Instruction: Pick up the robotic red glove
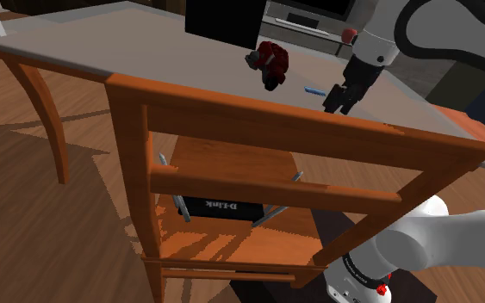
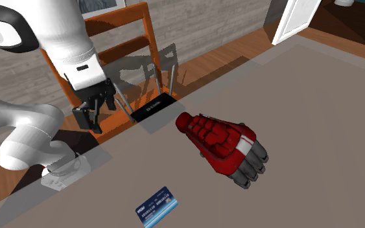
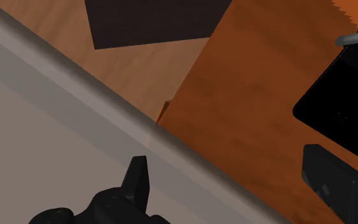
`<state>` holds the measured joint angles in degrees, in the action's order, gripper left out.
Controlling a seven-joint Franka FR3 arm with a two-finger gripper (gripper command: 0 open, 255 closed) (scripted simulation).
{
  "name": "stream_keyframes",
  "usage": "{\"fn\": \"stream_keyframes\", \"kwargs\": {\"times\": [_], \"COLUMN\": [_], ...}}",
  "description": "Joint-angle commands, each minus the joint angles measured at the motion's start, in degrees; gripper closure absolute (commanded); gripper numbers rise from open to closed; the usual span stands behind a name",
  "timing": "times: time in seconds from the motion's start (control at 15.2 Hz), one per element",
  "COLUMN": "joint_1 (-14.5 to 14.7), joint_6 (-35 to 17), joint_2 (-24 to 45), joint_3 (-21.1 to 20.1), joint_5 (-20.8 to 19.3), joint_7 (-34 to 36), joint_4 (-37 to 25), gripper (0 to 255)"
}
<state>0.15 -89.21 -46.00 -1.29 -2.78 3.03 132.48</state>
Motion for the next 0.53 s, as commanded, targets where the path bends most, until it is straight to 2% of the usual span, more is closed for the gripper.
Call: {"fn": "stream_keyframes", "kwargs": {"times": [0.0,0.46], "joint_1": [0.0,-3.3], "joint_6": [0.0,-11.0], "joint_2": [0.0,10.4], "joint_3": [0.0,-5.2], "joint_5": [0.0,0.2], "joint_7": [0.0,12.5], "joint_4": [0.0,-6.2], "gripper": [0,0]}}
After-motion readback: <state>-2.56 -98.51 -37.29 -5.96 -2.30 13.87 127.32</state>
